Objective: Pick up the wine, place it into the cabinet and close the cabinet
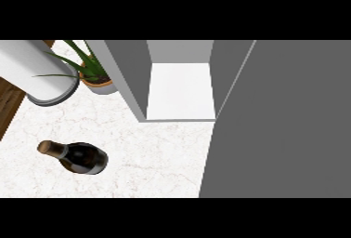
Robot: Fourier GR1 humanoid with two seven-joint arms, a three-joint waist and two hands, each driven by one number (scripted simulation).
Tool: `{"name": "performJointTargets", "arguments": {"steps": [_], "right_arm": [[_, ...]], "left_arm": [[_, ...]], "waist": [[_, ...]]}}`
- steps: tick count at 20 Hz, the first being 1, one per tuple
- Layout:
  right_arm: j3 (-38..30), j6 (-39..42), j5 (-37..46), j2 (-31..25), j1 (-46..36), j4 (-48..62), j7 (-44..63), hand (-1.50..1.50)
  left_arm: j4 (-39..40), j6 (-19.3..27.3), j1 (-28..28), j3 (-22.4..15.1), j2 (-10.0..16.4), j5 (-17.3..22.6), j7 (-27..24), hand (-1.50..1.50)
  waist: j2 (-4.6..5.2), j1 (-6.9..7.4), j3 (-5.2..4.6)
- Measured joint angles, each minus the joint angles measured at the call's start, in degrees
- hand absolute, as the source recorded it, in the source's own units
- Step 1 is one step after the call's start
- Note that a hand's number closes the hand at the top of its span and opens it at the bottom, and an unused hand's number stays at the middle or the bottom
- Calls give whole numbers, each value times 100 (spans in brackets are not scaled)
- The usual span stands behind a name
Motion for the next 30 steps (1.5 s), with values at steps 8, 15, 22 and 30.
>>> {"name": "performJointTargets", "arguments": {"steps": [8, 15, 22, 30], "right_arm": [[181, -327, 95, -158, -215, -12, 163, -150], [403, -629, 187, -313, -373, -20, 304, -150], [423, -807, 236, -541, -459, -36, 349, -150], [623, -1049, 295, -729, -512, -38, 340, -150]], "left_arm": [[787, -416, -319, -276, -346, -808, -267, -150], [1360, -980, -257, -441, -889, -1757, -842, -150], [2179, -1436, -353, -320, -1058, -2431, -1418, -150], [3186, -1895, -479, -175, -1214, -3450, -2344, -150]], "waist": [[2, -29, -1], [-3, -31, -4], [-3, -37, -3], [-3, -45, -4]]}}
